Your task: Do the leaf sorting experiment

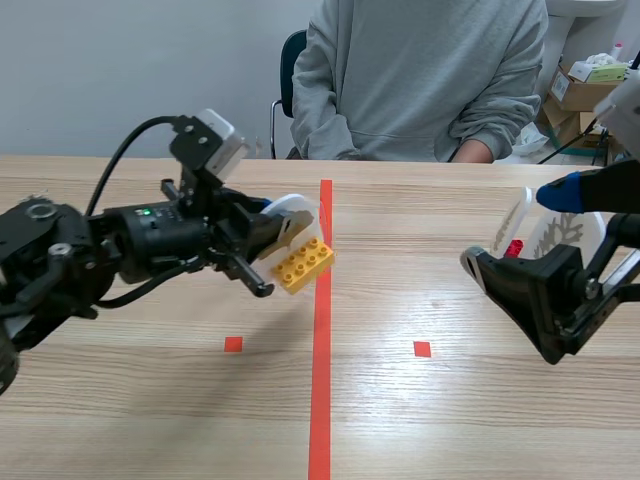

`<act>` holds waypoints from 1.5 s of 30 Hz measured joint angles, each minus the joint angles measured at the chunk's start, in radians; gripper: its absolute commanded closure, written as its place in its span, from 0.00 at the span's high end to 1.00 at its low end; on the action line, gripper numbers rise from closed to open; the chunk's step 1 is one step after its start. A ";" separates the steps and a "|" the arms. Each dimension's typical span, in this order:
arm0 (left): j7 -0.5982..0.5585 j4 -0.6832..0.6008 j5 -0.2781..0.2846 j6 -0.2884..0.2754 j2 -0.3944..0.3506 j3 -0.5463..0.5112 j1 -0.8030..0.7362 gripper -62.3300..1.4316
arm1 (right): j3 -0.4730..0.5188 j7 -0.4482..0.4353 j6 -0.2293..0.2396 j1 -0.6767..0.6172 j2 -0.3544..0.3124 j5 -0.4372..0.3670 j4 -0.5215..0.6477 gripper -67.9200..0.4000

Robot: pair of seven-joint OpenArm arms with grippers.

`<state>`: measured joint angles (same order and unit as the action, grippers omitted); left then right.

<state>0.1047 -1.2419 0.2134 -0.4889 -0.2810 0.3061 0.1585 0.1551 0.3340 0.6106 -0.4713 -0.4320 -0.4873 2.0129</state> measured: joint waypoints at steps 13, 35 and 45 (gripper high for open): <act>-0.031 0.079 0.021 0.248 -0.018 -0.381 -0.102 0.08 | 0.000 0.016 0.000 0.000 0.000 0.000 -0.002 0.83; -0.103 0.825 -0.111 0.302 -0.034 -0.364 0.409 0.08 | 0.000 0.020 0.000 0.000 0.000 0.000 -0.005 0.83; -0.138 0.863 -0.116 0.313 -0.026 -0.360 0.424 0.29 | 0.000 0.019 0.000 0.000 0.000 0.000 -0.005 0.83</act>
<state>-0.0334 -0.3786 0.0975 -0.1761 -0.3073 -0.0544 0.5823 0.1551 0.3534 0.6106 -0.4713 -0.4320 -0.4873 2.0075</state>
